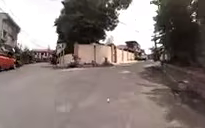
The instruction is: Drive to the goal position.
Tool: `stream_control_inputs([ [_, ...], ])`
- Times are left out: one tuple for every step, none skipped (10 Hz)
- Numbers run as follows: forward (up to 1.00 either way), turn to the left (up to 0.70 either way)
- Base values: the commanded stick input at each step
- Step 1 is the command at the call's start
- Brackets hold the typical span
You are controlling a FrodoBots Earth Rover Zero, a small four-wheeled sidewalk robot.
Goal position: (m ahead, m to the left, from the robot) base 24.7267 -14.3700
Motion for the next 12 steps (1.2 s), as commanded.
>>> stream_control_inputs([
  [1.00,-0.40],
  [1.00,-0.40],
  [1.00,-0.40],
  [1.00,-0.33],
  [1.00,0.00],
  [1.00,0.00],
  [1.00,0.00],
  [1.00,0.00],
  [1.00,0.00],
  [1.00,0.00],
  [1.00,0.00],
  [1.00,0.00],
])
